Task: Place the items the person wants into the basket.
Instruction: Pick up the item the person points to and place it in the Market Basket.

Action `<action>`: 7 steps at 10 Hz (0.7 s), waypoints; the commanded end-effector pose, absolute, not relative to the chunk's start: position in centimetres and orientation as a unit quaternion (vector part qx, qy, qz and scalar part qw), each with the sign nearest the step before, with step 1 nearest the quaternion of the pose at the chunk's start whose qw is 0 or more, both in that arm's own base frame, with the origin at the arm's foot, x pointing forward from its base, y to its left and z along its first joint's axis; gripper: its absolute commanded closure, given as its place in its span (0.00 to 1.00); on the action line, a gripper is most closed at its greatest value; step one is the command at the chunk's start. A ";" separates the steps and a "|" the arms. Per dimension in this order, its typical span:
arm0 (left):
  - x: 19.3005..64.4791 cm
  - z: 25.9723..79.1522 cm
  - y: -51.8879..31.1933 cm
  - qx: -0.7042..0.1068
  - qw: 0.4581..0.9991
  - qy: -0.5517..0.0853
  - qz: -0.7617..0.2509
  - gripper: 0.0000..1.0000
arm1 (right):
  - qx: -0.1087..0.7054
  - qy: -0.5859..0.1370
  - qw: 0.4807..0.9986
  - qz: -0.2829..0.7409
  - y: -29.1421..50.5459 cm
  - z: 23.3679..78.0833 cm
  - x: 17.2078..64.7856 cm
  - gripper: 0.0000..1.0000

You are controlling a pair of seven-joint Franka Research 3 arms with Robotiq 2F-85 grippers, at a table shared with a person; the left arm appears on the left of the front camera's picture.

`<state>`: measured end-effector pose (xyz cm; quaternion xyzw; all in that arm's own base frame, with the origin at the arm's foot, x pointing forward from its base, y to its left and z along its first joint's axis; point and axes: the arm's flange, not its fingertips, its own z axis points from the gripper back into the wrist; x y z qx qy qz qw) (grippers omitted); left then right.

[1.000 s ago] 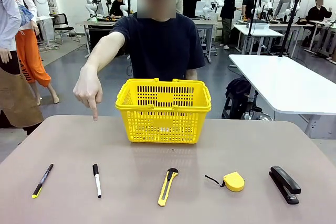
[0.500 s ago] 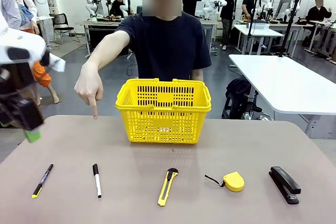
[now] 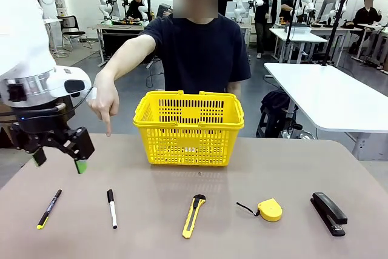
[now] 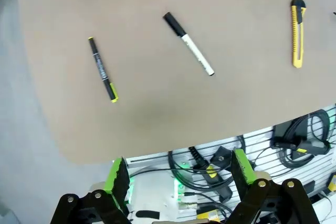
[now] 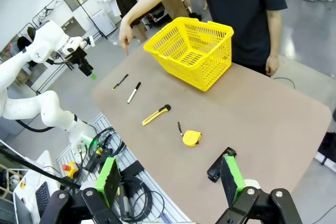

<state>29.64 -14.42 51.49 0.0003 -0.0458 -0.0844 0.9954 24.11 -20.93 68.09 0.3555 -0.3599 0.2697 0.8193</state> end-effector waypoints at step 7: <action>29.6 51.5 -14.4 0.000 0.995 -0.046 -0.084 0.00 | 0.360 -0.364 0.813 0.278 -21.1 68.3 24.2 0.00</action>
